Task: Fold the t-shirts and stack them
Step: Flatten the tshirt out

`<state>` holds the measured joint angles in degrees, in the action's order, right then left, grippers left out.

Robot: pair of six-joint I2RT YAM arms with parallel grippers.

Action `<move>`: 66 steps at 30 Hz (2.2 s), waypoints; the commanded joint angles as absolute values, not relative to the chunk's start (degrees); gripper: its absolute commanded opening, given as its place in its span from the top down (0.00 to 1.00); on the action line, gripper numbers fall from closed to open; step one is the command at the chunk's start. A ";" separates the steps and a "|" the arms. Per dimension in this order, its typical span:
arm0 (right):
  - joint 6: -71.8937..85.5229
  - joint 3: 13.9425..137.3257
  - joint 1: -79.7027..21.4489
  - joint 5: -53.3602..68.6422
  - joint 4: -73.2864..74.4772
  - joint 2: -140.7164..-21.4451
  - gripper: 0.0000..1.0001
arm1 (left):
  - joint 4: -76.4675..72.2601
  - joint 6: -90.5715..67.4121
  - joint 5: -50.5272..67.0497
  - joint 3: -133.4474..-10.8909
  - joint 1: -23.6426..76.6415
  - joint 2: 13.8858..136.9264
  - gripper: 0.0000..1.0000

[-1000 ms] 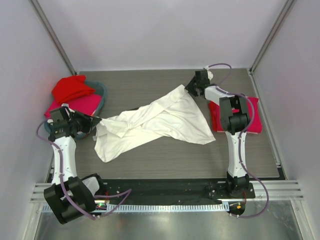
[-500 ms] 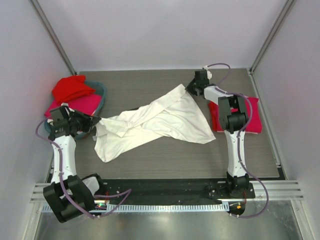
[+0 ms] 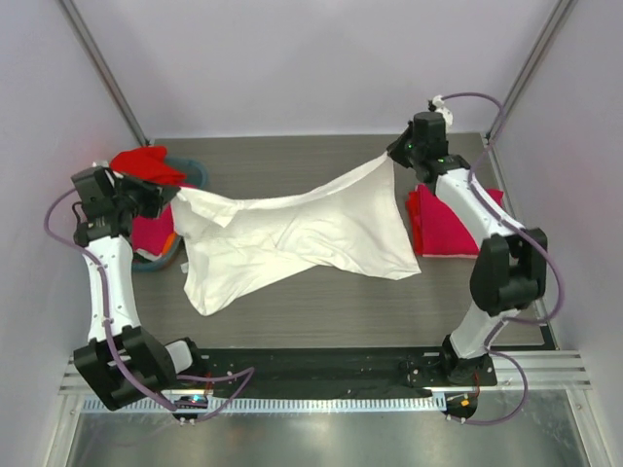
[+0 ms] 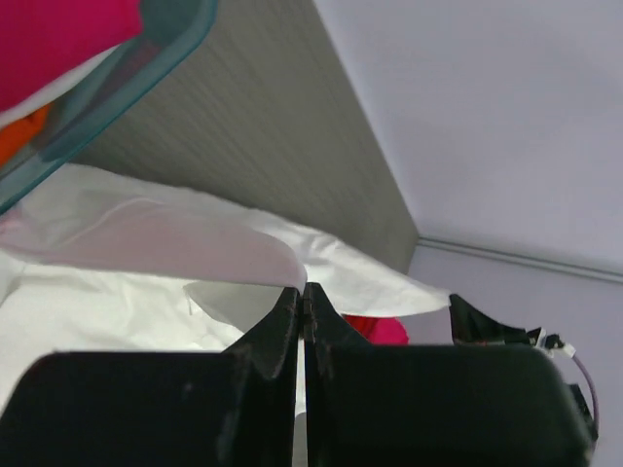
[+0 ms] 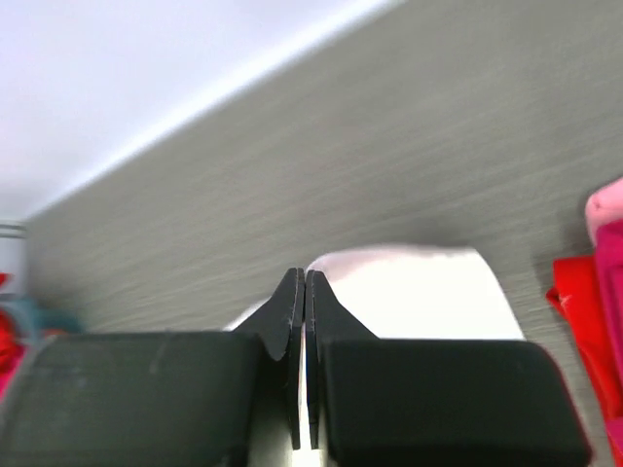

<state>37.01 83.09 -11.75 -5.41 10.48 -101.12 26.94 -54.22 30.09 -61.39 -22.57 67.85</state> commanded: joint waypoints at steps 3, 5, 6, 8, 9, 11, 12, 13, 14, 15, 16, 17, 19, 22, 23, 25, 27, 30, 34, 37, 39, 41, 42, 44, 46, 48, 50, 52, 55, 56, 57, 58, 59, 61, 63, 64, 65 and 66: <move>33.14 87.54 -11.07 -3.61 18.27 -87.56 0.99 | 24.61 -62.66 32.26 -75.92 -22.41 66.01 1.00; 33.40 86.93 -11.07 -2.90 18.81 -80.71 0.99 | 24.70 -65.21 32.25 -81.35 -22.41 65.39 1.00; 33.92 86.49 -11.07 -2.81 19.24 -78.25 0.99 | 25.13 -65.82 32.60 -83.13 -22.33 65.04 1.00; 34.19 85.26 -10.99 -1.07 19.16 -70.78 0.99 | 25.14 -68.27 32.96 -87.95 -22.33 63.55 1.00; 34.28 84.99 -11.07 -0.79 19.60 -68.58 0.99 | 24.88 -68.99 33.13 -89.28 -22.41 62.85 1.00; 34.89 84.81 -11.07 1.91 20.39 -61.66 0.99 | 23.65 -70.83 33.92 -93.42 -22.41 60.40 1.00; 35.33 84.81 -11.07 2.46 21.52 -59.18 0.99 | 23.12 -71.45 34.01 -94.73 -22.50 59.51 1.00; 35.77 85.16 -11.07 2.72 22.23 -57.06 0.99 | 22.68 -72.15 34.45 -97.36 -22.41 58.37 1.00; 35.95 85.60 -11.07 2.99 23.02 -53.04 0.99 | 21.81 -73.90 34.89 -98.86 -22.41 56.88 1.00; 36.03 86.30 -11.07 2.64 25.55 -51.43 0.99 | 21.62 -74.70 35.15 -100.79 -22.41 56.34 1.00; 36.12 88.14 -11.07 2.38 26.97 -49.94 0.99 | 21.19 -75.23 35.42 -104.38 -22.06 55.90 1.00; 36.04 89.29 -11.07 2.03 28.20 -48.18 0.99 | 20.83 -75.67 35.07 -105.98 -20.84 55.64 1.00; 35.86 92.70 -10.99 0.80 31.28 -44.22 0.99 | 19.61 -77.86 35.33 -109.84 -20.13 55.46 1.00; 35.07 98.23 -11.07 -4.81 35.85 -41.75 0.99 | 18.63 -81.20 35.51 -114.15 -20.13 56.68 1.00; 34.46 99.57 -11.07 -6.23 36.90 -41.75 0.99 | 18.81 -81.91 35.86 -115.04 -20.13 57.12 1.00; 34.02 102.90 -10.99 -8.51 39.19 -42.71 0.99 | 18.81 -84.10 36.47 -117.49 -20.13 59.32 1.00; 34.27 103.71 -11.07 -9.14 40.07 -43.41 0.99 | 17.84 -84.99 36.74 -118.21 -20.21 60.38 1.00; 36.46 101.09 -11.07 -11.07 40.43 -44.65 0.99 | 20.64 -84.46 34.99 -115.15 -20.13 60.47 1.00; 39.80 92.14 -11.07 -11.34 39.91 -46.93 0.99 | 20.74 -84.03 34.89 -100.51 -20.21 59.68 1.00; 41.30 86.60 -11.07 -9.06 36.40 -50.00 0.99 | 19.51 -82.01 33.67 -91.36 -20.13 59.85 1.00; 41.66 85.09 -11.07 -8.62 33.94 -53.42 0.99 | 19.16 -79.72 33.14 -88.52 -19.95 61.34 0.99; 41.31 84.46 -10.99 -8.52 31.74 -56.50 0.99 | 18.55 -78.32 32.35 -86.14 -18.73 64.23 1.00; 41.31 84.64 -10.99 -7.74 31.12 -59.99 0.99 | 18.54 -76.83 31.39 -85.78 -17.85 65.29 1.00; 41.57 86.21 -10.46 -5.73 28.32 -63.62 0.99 | 17.32 -75.77 28.67 -86.04 -14.34 70.02 0.99; 42.80 88.84 -9.93 -1.95 25.76 -69.33 0.99 | 16.44 -75.06 28.04 -88.84 -11.97 74.77 1.00; 44.38 92.79 -8.80 1.47 23.74 -74.07 0.99 | 15.73 -75.23 28.91 -95.75 -9.85 82.56 1.00; 45.26 102.01 -7.74 5.96 23.73 -81.28 0.99 | 15.38 -76.37 30.32 -102.71 -9.58 87.60 1.00; 47.19 112.34 -5.20 9.13 23.82 -87.32 0.99 | 17.99 -75.25 30.33 -117.36 -9.67 94.63 1.00; 50.97 128.06 -0.72 15.54 23.91 -95.58 0.99 | 29.59 -76.87 26.46 -151.88 -12.11 110.04 1.00; 52.54 131.71 1.30 18.86 23.99 -97.80 0.99 | 26.75 -82.04 27.59 -157.70 -13.17 112.91 1.00; 53.95 134.71 2.54 20.38 23.99 -99.56 0.99 | 20.89 -87.22 29.08 -158.63 -14.14 114.85 0.99; 56.49 139.17 4.72 22.13 23.82 -100.97 0.99 | 7.08 -97.63 31.09 -155.42 -15.37 115.05 1.00; 57.21 140.44 5.53 25.11 23.56 -103.34 0.99 | 0.77 -100.60 31.46 -151.48 -15.38 114.35 0.99; 57.57 138.53 6.59 27.33 22.86 -103.54 0.99 | -2.38 -99.86 34.34 -146.17 -15.21 113.30 1.00; 56.96 127.79 6.68 29.09 19.09 -99.95 0.99 | -0.54 -92.92 37.25 -141.88 -14.86 111.37 1.00; 56.87 122.92 6.68 29.53 16.72 -98.19 0.99 | -0.18 -91.51 39.35 -138.38 -14.33 109.62 1.00; 56.87 117.82 6.68 29.88 12.52 -94.35 0.99 | -0.18 -87.84 40.16 -133.99 -14.07 105.25 1.00; 56.95 107.94 6.68 30.32 10.57 -92.65 0.99 | -0.18 -85.63 40.43 -123.59 -13.63 102.16 1.00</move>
